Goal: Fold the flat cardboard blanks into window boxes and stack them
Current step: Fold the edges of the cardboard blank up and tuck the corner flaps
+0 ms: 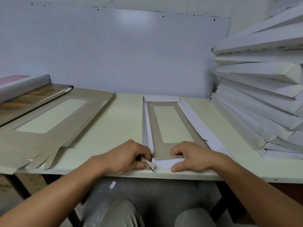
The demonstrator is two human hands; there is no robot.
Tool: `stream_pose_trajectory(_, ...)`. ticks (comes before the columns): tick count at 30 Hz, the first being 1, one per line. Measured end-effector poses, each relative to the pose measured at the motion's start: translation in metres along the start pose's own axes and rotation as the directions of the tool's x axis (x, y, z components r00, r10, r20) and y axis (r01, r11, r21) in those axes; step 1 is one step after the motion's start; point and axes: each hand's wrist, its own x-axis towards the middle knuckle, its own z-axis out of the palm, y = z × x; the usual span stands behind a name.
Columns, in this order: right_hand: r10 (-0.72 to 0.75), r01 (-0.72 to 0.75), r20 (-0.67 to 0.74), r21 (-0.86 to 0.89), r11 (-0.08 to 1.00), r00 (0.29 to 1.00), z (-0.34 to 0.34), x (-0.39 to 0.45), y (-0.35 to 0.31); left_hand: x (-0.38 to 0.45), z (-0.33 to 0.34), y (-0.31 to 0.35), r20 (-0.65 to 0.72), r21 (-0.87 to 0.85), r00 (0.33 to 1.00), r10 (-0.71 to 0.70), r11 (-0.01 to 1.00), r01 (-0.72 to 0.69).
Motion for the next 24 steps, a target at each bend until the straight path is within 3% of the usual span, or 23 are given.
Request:
stream_pose_trajectory(2,-0.038,0.034,-0.107,-0.04,0.999,0.993,0.009,-0.01,0.0,0.0,-0.001,-0.006,0.001,-0.1,1.0,-0.024,0.995,0.024)
stream_pose_trajectory(6,-0.149,0.071,-0.248,-0.298,0.952,0.957,0.027,-0.031,-0.007,-0.002,0.0,-0.015,0.001,-0.327,0.997,-0.074,0.942,0.07)
stream_pose_trajectory(10,-0.386,0.14,-0.468,-0.477,0.868,0.795,0.058,-0.045,-0.01,-0.001,0.001,-0.023,0.0,-0.392,0.997,-0.071,0.918,0.065)
stream_pose_trajectory(14,-0.463,0.163,-0.499,-0.532,0.831,0.733,0.08,-0.05,-0.004,0.001,-0.001,-0.024,-0.012,-0.456,0.999,-0.044,0.89,0.034)
stream_pose_trajectory(18,-0.474,0.15,-0.495,-0.56,0.815,0.728,0.088,-0.055,-0.006,0.008,0.006,-0.024,-0.116,-0.55,0.98,-0.162,0.832,0.072)
stream_pose_trajectory(21,-0.446,0.122,-0.503,-0.552,0.825,0.74,0.09,-0.054,-0.017,0.013,0.014,-0.013,-0.18,-0.362,0.974,-0.137,0.93,0.064)
stream_pose_trajectory(24,-0.382,0.125,-0.462,-0.494,0.86,0.801,0.086,-0.049,-0.033,0.017,0.026,0.002,-0.274,0.044,0.96,-0.056,0.997,0.071)
